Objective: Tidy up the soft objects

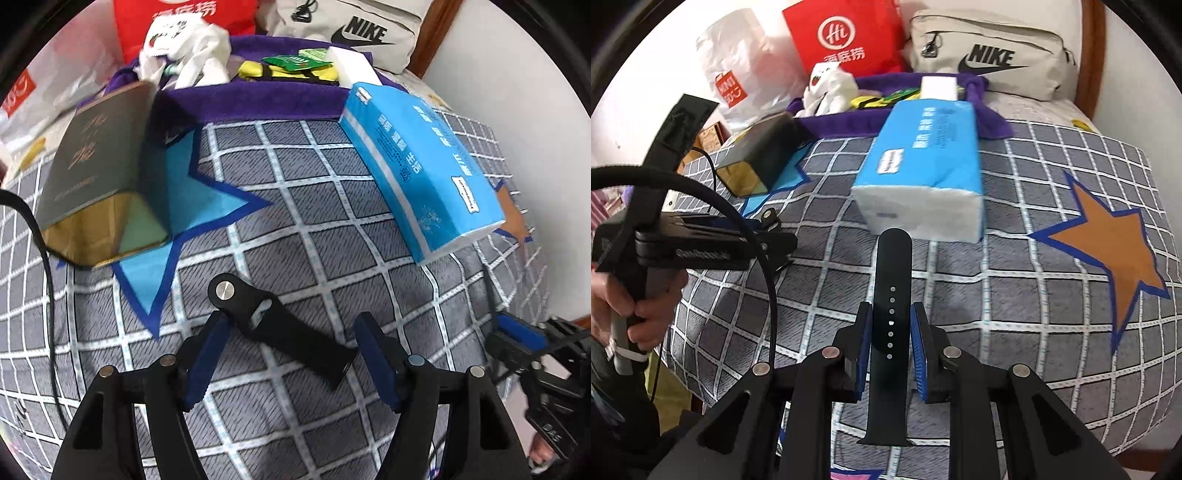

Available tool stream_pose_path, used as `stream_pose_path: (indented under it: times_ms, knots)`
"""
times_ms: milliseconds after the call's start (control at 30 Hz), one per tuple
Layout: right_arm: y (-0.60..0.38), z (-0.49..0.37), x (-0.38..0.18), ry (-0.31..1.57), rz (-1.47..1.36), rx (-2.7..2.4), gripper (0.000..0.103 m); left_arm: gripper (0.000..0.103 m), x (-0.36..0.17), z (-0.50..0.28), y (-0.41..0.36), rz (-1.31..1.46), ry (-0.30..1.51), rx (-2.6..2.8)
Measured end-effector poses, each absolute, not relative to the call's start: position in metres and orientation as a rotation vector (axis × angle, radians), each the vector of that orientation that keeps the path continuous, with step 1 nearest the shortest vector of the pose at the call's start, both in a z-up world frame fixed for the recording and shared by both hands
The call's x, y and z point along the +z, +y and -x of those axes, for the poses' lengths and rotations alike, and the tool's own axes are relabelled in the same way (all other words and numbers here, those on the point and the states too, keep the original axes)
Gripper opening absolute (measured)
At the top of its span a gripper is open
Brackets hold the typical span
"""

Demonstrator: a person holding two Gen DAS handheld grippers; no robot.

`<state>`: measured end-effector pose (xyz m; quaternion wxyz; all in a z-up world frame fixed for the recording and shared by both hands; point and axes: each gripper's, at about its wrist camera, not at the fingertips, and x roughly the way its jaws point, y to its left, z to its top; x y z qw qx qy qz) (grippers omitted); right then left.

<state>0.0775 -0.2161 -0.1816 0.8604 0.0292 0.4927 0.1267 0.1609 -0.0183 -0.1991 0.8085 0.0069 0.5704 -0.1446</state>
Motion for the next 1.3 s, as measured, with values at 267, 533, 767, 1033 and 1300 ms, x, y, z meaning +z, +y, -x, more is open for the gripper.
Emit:
stream_pose_path:
  times_ms: [267, 533, 767, 1033, 1300]
  knots:
    - [-0.232, -0.079, -0.185, 1.041, -0.103, 0.254, 0.021, 0.04, -0.203, -0.153, -0.055, -0.193, 1.136, -0.285]
    - [-0.236, -0.074, -0.185, 1.027, -0.127, 0.25, 0.021, 0.029, -0.194, -0.139, -0.033, -0.17, 1.129, -0.378]
    - [-0.237, -0.072, -0.187, 1.026, -0.137, 0.261, 0.021, 0.058, -0.2, -0.127, -0.036, -0.192, 1.148, -0.416]
    - [-0.236, -0.069, -0.188, 1.023, -0.138, 0.273, 0.021, 0.023, -0.2, -0.129, -0.036, -0.168, 1.119, -0.384]
    - [-0.238, -0.067, -0.188, 1.021, -0.144, 0.271, 0.021, 0.044, -0.202, -0.113, -0.036, -0.244, 1.146, -0.381]
